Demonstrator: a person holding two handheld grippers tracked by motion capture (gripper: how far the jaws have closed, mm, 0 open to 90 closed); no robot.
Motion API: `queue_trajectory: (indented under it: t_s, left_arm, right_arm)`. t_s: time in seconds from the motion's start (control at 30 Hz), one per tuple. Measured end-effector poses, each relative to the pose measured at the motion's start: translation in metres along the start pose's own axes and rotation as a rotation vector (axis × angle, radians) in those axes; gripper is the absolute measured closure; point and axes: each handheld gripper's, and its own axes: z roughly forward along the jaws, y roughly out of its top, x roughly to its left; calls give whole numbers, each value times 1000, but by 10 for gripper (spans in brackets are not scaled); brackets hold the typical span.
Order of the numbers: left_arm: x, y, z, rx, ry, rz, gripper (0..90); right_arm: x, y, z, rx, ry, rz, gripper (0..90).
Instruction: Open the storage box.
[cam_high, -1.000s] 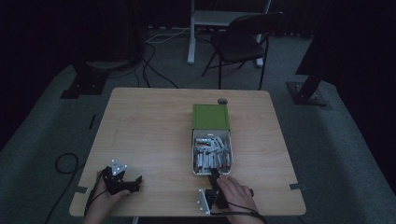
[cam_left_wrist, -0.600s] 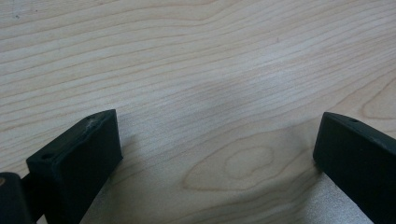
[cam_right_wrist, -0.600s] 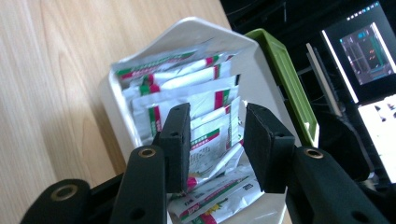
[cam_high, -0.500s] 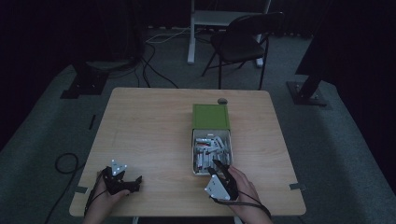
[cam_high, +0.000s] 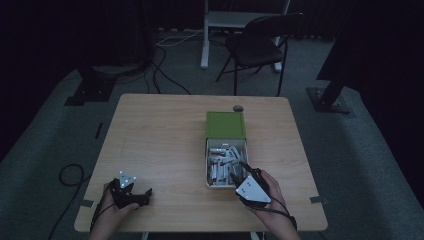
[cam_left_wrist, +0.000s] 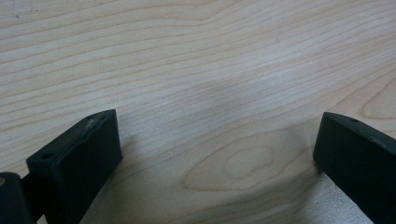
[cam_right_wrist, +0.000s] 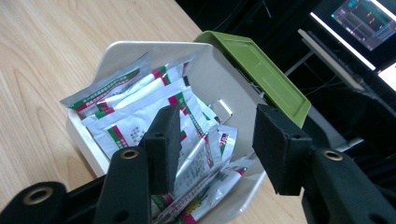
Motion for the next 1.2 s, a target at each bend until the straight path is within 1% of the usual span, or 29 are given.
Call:
queue_trajectory:
  t_s: [0.03,0.07,0.1,0.13,0.17,0.2,0.23,0.27,0.3,0.33,0.4,0.43,0.5,0.53,0.57,0.6,0.63,0.67,0.7,0.73,0.77,0.8,0.83,0.87,0.97,1.0,1.03,1.07,1.2]
  left_arm:
    - [0,0,0,0,0,0,16]
    - [0,0,0,0,0,0,16]
    - [0,0,0,0,0,0,16]
    - [0,0,0,0,0,0,16]
    - [0,0,0,0,0,0,16]
    - [0,0,0,0,0,0,16]
    - [0,0,0,0,0,0,16]
    - [0,0,0,0,0,0,16]
    - [0,0,0,0,0,0,16]
    - [0,0,0,0,0,0,16]
    - [0,0,0,0,0,0,16]
    - [0,0,0,0,0,0,16]
    - [0,0,0,0,0,0,16]
    - [0,0,0,0,0,0,16]
    - [0,0,0,0,0,-1,16]
    - [0,0,0,0,0,0,16]
    - [0,0,0,0,0,0,16]
    - [0,0,0,0,0,0,16]
    - [0,0,0,0,0,0,16]
    - [0,0,0,0,0,0,16]
    - [0,0,0,0,0,0,16]
    - [0,0,0,0,0,0,16]
    - [0,0,0,0,0,0,16]
    - [0,0,0,0,0,0,16]
    - [0,0,0,0,0,0,16]
    - [0,0,0,0,0,0,16]
    - [0,0,0,-2,0,-2,16]
    - [0,0,0,-1,0,-1,16]
    - [0,0,0,-1,0,-1,16]
  right_arm:
    - [-3,-1,-1,-10,-4,16,498]
    - [-6,-3,-2,-10,7,25,466]
    - [-8,-5,-2,-11,14,42,456]
    - [-8,-5,-2,-11,14,42,456]
    - [-13,-8,-4,-11,4,61,439]
    - [-13,-8,-4,-11,4,61,439]
    - [-18,-12,-6,-14,0,92,430]
    - [-18,-12,-6,-14,0,92,430]
    - [-22,-15,-7,-18,-5,109,424]
    - [-22,-15,-7,-18,-5,109,424]
    - [-28,-19,-11,-25,-9,139,423]
    - [-28,-19,-11,-25,-9,139,423]
    - [-33,-24,-14,-23,-13,163,414]
    - [-35,-26,-14,-23,-9,174,404]
    - [-35,-26,-14,-23,-9,174,404]
    - [-38,-31,-16,-26,11,212,386]
    - [-39,-33,-16,-27,14,223,385]
    - [-39,-33,-16,-27,14,223,385]
    - [-42,-39,-17,-20,13,237,381]
    - [-42,-39,-17,-20,13,237,381]
    - [-43,-44,-17,-5,11,240,379]
    - [-43,-44,-17,-5,11,240,379]
    - [-44,-48,-16,8,12,234,367]
    - [-45,-53,-15,27,24,255,342]
    - [-47,-62,-15,40,36,292,312]
    - [-47,-62,-15,40,36,292,312]
    - [-48,-65,-14,46,37,303,304]
    - [-49,-70,-14,55,47,321,295]
    - [-52,-81,-13,82,68,353,274]
